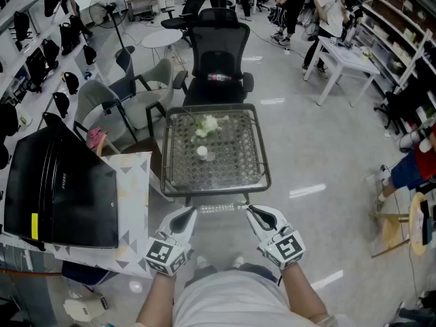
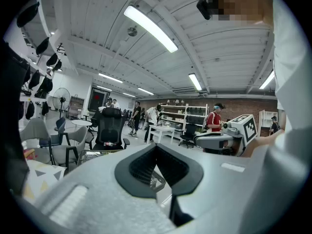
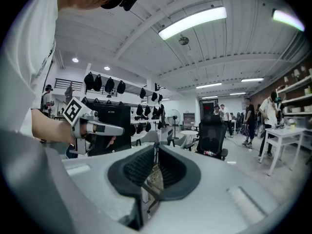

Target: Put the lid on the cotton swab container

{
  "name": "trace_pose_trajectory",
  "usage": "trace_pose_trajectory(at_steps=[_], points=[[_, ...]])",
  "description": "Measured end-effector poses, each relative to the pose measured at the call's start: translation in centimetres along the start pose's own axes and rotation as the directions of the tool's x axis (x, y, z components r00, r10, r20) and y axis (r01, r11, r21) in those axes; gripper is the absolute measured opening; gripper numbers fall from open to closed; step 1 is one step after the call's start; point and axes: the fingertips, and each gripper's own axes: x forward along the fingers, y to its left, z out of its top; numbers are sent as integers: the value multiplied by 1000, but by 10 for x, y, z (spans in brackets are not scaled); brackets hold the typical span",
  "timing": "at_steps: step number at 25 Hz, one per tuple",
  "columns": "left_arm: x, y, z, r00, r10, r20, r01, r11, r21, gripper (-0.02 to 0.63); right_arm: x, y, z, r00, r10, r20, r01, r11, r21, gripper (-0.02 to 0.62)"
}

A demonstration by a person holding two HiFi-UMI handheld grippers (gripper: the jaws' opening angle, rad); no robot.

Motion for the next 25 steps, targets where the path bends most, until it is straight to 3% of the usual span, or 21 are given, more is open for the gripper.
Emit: trace_pose_trajectory(at_steps=[4,17,25], points=[[-6,11,7,1000,7,2,-7,999,38,8,7,1,5,1000,-14,-4,14,1000,-3,28],[-45,83,-5,999,42,21,-42,999,-33,8,63,37,14,999,-42,12,42,999,6,28],[-49,121,-5,999,31,22,-32,999,21,8,98,50,4,996,-84,-14,84,996,17,28]])
